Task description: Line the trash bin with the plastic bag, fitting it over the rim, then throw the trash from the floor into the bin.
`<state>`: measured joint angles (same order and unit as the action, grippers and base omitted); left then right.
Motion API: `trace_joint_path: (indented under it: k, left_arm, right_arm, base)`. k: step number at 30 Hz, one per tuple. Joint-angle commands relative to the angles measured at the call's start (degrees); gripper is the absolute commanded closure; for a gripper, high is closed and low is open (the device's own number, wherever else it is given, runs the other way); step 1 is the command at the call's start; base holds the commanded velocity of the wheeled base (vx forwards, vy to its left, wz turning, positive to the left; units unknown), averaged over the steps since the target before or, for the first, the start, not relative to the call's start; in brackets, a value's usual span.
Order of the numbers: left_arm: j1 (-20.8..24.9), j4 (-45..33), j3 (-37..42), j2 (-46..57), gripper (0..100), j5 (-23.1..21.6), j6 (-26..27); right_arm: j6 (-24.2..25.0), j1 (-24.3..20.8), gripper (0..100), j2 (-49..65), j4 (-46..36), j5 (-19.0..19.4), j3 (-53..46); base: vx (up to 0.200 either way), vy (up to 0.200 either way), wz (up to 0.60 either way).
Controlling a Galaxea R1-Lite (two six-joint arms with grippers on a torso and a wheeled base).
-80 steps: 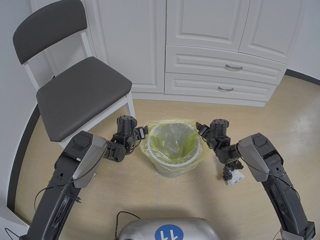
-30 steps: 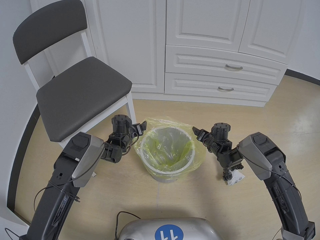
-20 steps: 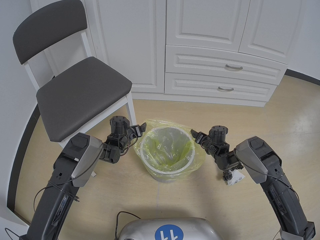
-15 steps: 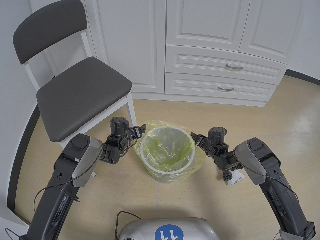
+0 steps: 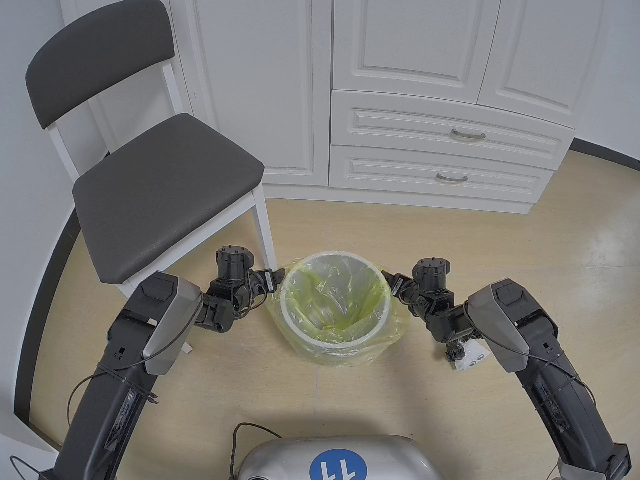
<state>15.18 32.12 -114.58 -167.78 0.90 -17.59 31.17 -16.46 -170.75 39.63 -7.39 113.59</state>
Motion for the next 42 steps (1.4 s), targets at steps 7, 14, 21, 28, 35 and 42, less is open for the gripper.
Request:
trace_joint_path:
  k: [7, 14, 21, 28, 35, 42]
  left_arm:
    - [-0.5, -1.27, -0.01, -2.11, 0, 0.06, 3.44]
    - [0.2, 0.13, -0.01, -4.49, 0, 0.68, 8.71]
    - [0.29, 0.22, -0.01, -4.57, 0, 0.86, 9.24]
    - [0.38, 5.06, -0.01, -4.05, 0, 0.86, 8.8]
    - [0.47, 9.27, -0.01, -1.5, 0, 3.67, 8.8]
    - [0.47, 11.74, 3.31, 1.67, 0, 3.67, 9.24]
  right_arm:
    - [-0.06, -0.51, 0, -0.19, -0.17, -0.96, 0.05]
    - [0.12, -0.51, 0, -0.37, -1.31, -0.87, 0.58]
    - [0.12, -0.51, 0, -1.69, -1.84, -2.19, 1.0]
    - [0.03, -1.03, 0, -1.07, -0.96, -5.44, 1.0]
    - [0.47, -0.59, 0, 8.86, -1.05, -6.24, -5.84]
    - [-4.89, 2.13, 0, 15.98, -1.05, -3.34, -13.66]
  base:
    - [0.0, 0.0, 0.0]
    - [0.0, 0.0, 0.0]
    - [0.0, 0.0, 0.0]
    - [0.0, 0.0, 0.0]
    - [0.0, 0.0, 0.0]
    - [0.0, 0.0, 0.0]
